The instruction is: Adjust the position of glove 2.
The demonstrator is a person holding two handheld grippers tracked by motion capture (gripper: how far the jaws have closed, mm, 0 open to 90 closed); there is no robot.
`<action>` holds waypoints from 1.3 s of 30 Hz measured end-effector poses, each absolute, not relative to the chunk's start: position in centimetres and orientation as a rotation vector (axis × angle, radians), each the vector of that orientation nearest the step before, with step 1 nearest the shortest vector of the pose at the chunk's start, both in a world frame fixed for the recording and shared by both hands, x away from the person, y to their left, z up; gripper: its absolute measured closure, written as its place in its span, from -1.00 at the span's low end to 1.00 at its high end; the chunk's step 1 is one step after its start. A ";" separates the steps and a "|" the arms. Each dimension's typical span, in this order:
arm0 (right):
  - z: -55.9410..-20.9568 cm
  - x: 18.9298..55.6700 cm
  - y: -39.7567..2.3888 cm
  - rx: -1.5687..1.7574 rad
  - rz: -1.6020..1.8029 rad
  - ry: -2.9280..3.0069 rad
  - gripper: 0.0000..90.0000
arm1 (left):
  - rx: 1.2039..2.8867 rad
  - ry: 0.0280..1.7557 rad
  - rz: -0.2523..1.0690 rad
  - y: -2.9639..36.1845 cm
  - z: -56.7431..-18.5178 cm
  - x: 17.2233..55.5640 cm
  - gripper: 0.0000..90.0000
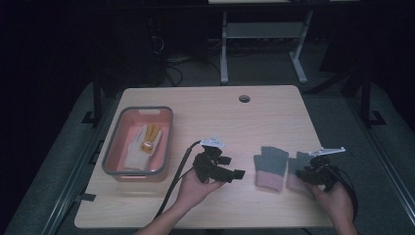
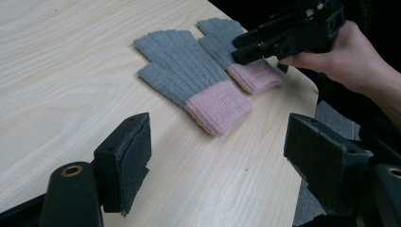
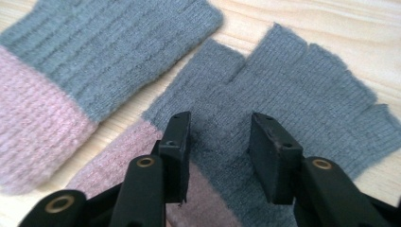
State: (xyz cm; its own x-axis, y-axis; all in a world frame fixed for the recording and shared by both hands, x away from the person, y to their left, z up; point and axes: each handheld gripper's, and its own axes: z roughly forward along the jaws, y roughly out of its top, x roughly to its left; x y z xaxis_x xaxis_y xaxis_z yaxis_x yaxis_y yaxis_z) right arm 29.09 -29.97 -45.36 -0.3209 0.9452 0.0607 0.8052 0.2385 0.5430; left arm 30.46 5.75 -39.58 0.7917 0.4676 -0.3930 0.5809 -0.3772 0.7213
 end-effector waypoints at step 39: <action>-41.1 29.0 -29.3 1.645 0.771 2.227 0.90 | 2.038 0.776 -0.157 5.2 -39.9 30.3 -0.46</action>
State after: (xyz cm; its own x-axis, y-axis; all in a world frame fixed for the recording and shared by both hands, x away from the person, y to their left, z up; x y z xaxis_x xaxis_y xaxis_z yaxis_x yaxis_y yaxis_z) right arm 29.04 -29.30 -41.09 -0.3211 0.9421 0.0968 0.8001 0.2152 0.5599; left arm 30.34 5.24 -39.88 0.7933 0.4631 -0.3952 0.5802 -0.3787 0.7211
